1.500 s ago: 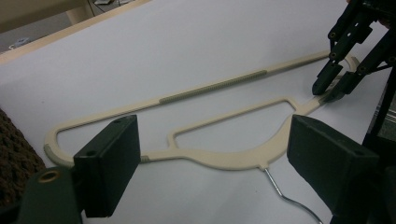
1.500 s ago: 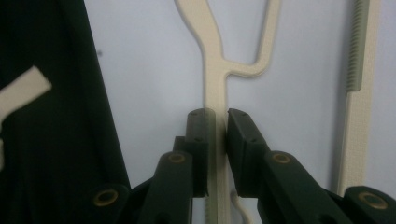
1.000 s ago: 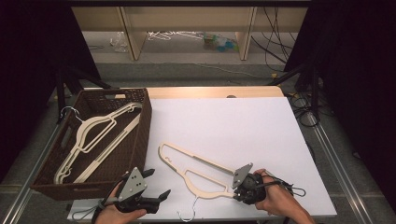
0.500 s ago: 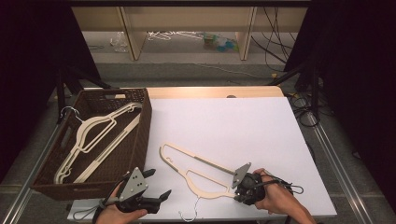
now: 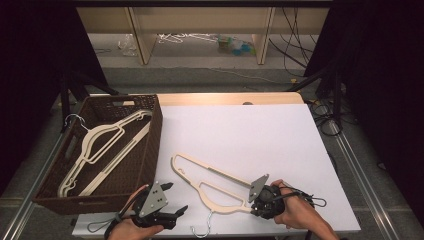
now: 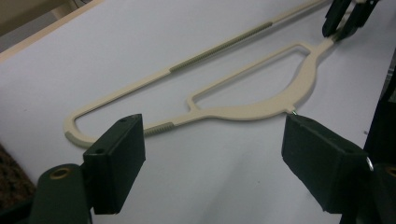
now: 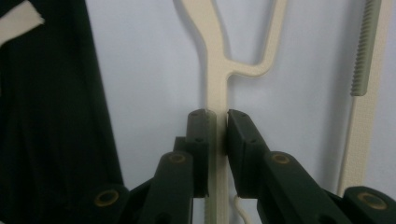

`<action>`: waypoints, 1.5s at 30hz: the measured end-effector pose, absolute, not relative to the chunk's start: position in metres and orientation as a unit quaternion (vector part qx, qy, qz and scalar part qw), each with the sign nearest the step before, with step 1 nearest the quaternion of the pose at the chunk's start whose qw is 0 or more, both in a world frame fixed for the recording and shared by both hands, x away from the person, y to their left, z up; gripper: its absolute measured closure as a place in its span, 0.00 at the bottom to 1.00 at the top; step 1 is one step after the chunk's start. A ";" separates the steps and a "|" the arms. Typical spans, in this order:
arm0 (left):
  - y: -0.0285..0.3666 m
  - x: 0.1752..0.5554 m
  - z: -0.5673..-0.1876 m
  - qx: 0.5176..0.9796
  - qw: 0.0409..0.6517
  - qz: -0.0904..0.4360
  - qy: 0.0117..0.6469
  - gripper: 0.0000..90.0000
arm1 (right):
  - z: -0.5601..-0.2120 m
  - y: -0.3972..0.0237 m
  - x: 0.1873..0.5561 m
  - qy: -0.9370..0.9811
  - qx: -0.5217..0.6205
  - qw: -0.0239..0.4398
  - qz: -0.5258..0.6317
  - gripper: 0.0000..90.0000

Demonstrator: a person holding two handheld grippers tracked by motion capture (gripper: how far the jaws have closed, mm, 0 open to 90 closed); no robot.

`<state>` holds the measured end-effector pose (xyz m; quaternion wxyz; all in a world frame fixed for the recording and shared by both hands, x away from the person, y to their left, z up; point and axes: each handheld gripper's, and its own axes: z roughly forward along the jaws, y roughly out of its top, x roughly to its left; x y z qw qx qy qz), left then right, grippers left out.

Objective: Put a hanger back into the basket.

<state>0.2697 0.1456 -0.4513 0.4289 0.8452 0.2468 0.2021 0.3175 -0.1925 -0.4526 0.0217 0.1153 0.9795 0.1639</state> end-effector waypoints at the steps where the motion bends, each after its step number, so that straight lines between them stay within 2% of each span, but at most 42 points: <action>1: 0.142 0.272 -0.453 0.849 0.425 0.201 0.240 0.25 | -0.448 -0.193 0.317 0.979 0.115 0.022 0.167 0.89; 5: 0.132 0.276 -0.458 0.862 0.403 0.213 0.222 0.26 | -0.433 -0.196 0.316 0.979 0.113 0.030 0.166 0.88; 14: 0.099 0.288 -0.474 0.898 0.334 0.256 0.126 0.29 | -0.418 -0.199 0.312 0.980 0.109 0.035 0.163 0.89; 16: 0.093 0.290 -0.476 0.903 0.327 0.252 0.117 0.30 | -0.417 -0.199 0.312 0.980 0.107 0.034 0.164 0.89; 24: 0.078 0.293 -0.481 0.908 0.313 0.267 0.081 0.32 | -0.409 -0.202 0.310 0.980 0.106 0.035 0.163 0.89; 34: 0.063 0.297 -0.486 0.906 0.318 0.271 0.067 0.34 | -0.408 -0.202 0.310 0.979 0.102 0.029 0.174 0.88; 37: 0.062 0.296 -0.484 0.907 0.318 0.274 0.034 0.39 | -0.408 -0.204 0.310 0.979 0.102 0.028 0.175 0.88; 38: 0.062 0.296 -0.483 0.909 0.321 0.266 0.027 0.45 | -0.408 -0.205 0.310 0.978 0.105 0.026 0.178 0.88; 45: 0.058 0.292 -0.477 0.907 0.333 0.255 -0.037 0.63 | -0.414 -0.214 0.317 0.974 0.108 0.005 0.200 0.88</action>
